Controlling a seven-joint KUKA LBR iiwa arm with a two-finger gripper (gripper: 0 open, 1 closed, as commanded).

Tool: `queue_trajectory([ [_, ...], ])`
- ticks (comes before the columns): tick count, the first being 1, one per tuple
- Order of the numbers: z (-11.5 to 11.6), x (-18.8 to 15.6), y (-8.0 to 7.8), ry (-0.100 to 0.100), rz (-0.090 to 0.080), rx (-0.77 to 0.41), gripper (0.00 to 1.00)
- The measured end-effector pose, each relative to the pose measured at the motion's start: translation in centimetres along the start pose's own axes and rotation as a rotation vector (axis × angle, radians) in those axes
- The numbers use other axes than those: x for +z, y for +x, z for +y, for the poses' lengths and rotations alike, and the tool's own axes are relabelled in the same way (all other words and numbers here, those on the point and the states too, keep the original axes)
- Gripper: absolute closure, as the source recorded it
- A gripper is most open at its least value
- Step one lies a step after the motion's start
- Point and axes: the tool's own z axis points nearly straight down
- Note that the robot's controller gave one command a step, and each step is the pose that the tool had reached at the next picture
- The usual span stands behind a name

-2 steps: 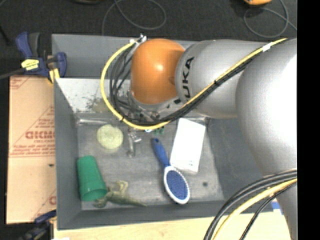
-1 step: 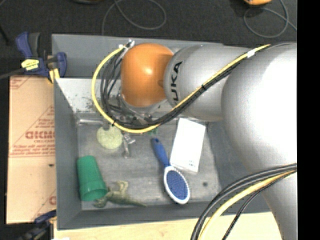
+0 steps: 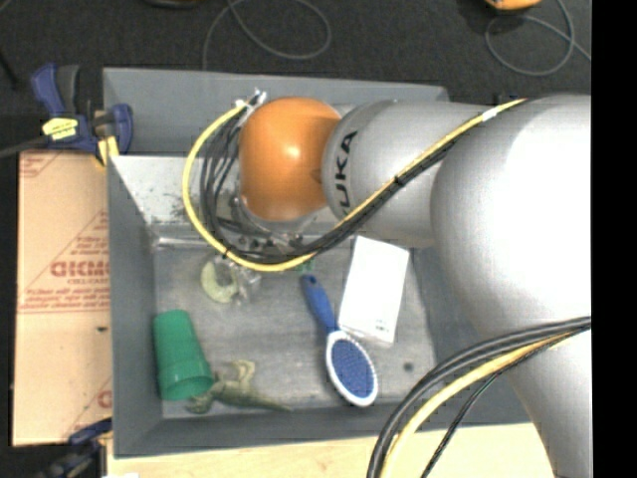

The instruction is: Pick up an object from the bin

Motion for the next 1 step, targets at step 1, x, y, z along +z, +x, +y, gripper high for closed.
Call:
queue_trajectory([
  [1,0.00,0.00,0.00,0.000,0.000,0.001,1.00],
])
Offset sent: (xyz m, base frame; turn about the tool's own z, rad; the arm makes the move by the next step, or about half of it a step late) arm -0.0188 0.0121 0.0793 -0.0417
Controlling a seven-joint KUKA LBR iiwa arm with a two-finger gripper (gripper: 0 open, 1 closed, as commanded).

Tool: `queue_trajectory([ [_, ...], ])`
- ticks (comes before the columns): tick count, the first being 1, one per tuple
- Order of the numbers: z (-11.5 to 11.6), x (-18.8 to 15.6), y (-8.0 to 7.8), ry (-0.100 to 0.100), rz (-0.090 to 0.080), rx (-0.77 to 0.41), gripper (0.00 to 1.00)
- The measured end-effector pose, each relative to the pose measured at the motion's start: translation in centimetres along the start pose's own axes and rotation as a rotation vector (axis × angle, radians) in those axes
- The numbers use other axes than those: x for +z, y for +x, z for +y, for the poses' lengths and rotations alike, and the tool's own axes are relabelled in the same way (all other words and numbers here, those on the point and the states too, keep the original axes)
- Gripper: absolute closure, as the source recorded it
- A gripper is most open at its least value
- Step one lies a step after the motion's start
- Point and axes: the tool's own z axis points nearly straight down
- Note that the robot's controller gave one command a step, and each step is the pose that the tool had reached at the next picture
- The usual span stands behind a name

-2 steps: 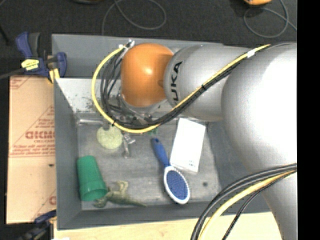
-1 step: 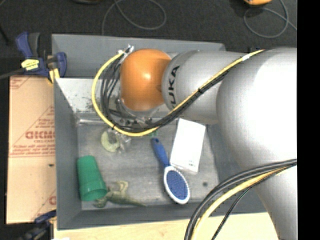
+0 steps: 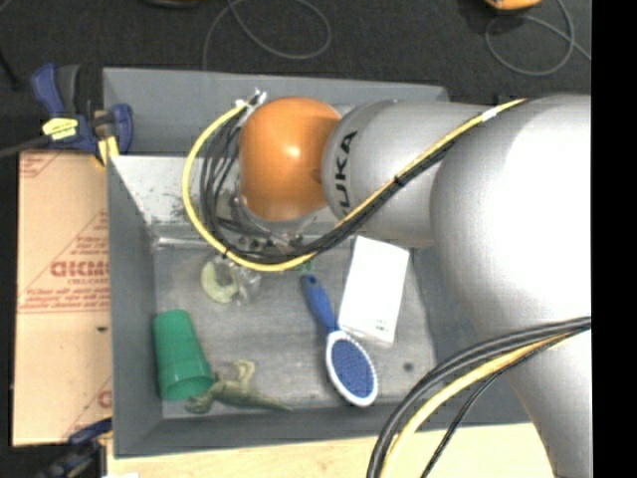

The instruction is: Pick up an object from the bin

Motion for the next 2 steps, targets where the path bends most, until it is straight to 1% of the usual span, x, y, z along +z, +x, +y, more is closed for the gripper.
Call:
queue_trajectory([
  [1,1.0,-3.8,0.8,-0.002,0.010,-0.019,1.00],
  [2,-1.3,-6.5,0.3,0.003,-0.008,-0.019,1.00],
])
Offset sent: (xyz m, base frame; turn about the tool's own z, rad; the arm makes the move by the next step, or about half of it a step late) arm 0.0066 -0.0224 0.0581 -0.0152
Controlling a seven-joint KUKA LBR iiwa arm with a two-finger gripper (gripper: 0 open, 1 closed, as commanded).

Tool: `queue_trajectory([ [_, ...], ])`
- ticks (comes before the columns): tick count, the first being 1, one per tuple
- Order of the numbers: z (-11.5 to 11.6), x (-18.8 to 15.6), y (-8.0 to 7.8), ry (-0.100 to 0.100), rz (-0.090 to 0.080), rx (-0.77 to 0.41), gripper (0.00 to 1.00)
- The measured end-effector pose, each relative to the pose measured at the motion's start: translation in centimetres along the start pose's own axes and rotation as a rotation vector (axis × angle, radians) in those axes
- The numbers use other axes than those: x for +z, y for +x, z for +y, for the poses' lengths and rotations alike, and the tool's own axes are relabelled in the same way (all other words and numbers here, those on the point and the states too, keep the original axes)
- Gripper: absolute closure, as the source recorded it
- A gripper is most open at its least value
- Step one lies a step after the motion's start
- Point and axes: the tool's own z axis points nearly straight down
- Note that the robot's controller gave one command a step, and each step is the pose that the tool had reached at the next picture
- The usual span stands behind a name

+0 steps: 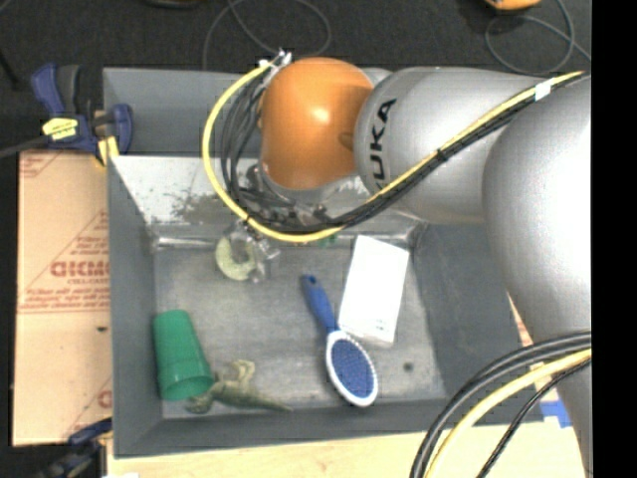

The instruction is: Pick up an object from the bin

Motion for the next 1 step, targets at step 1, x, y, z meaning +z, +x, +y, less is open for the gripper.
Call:
queue_trajectory([
  [1,-0.55,0.14,0.22,-0.001,0.004,0.004,1.00],
])
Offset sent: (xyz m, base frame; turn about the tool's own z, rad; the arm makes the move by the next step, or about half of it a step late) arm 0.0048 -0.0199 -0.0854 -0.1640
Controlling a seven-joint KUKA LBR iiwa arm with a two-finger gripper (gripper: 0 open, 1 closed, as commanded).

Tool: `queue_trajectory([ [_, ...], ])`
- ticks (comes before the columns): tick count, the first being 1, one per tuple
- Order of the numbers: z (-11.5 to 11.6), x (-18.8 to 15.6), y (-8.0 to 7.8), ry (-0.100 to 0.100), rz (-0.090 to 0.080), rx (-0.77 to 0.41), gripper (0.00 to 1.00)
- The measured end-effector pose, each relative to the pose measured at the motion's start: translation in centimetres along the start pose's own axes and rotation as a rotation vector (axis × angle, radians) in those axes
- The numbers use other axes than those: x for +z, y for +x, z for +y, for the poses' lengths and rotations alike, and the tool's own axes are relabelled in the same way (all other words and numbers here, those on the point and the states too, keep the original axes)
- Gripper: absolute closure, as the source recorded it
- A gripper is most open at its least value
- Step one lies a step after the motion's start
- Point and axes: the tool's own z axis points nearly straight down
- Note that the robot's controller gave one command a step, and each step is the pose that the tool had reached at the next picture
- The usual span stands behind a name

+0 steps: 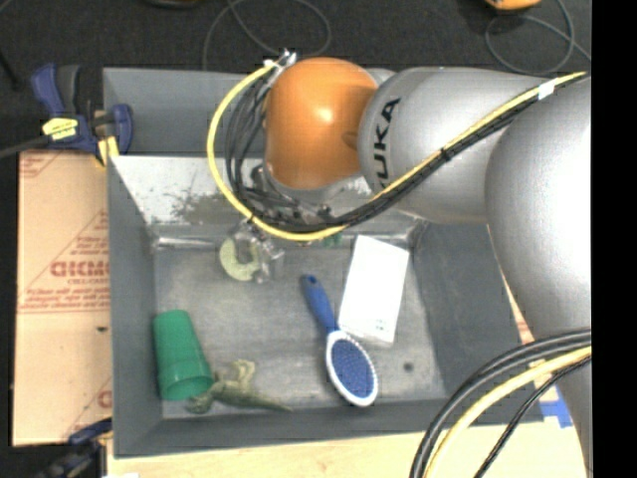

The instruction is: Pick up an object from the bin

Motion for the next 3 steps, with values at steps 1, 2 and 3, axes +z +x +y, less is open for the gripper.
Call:
queue_trajectory([
  [1,-0.5,-1.1,-0.3,0.006,-0.013,-0.067,1.00],
  [2,0.6,-1.5,1.6,-0.009,0.020,-0.056,1.00],
  [3,2.4,-8.3,-0.5,-0.001,0.005,-0.038,1.00],
])
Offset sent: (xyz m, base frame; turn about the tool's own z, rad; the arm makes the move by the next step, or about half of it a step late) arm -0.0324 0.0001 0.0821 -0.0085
